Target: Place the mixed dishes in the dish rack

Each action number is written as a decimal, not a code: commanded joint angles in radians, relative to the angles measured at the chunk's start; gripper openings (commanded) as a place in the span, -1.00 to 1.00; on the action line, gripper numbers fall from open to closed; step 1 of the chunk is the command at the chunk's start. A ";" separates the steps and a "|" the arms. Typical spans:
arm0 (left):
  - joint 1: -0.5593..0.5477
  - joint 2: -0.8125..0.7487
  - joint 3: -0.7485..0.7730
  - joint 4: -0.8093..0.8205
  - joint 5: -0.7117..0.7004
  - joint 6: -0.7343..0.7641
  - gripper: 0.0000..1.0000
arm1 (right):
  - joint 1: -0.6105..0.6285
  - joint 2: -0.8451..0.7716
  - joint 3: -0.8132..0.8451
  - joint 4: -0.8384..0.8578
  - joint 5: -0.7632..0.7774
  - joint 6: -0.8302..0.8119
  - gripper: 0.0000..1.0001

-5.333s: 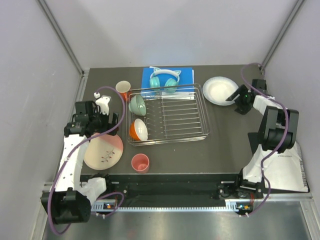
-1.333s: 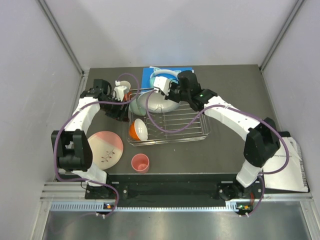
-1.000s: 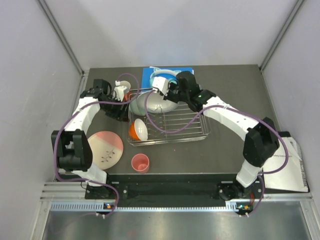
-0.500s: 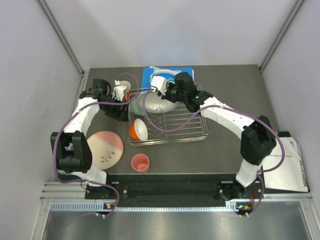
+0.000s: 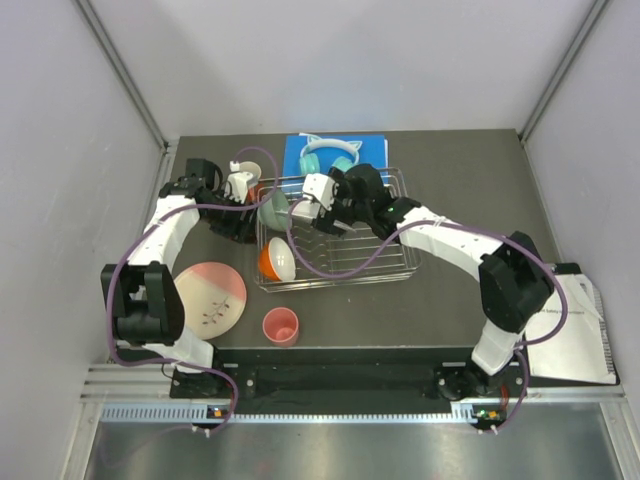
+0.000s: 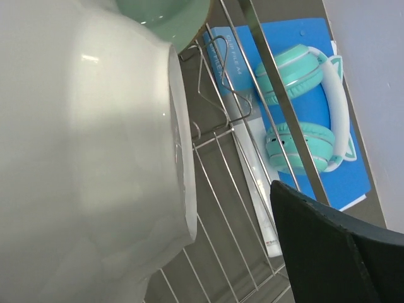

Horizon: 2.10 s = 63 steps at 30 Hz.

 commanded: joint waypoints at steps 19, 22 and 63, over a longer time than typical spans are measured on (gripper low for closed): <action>-0.002 -0.021 0.022 0.006 0.026 0.001 0.38 | 0.026 -0.142 -0.006 0.046 0.007 0.015 1.00; -0.003 -0.021 0.021 0.006 0.024 -0.001 0.38 | 0.045 -0.153 -0.003 0.048 0.009 0.009 0.99; -0.003 -0.029 -0.002 0.009 0.029 -0.002 0.36 | 0.069 0.008 0.181 0.100 0.095 -0.050 0.99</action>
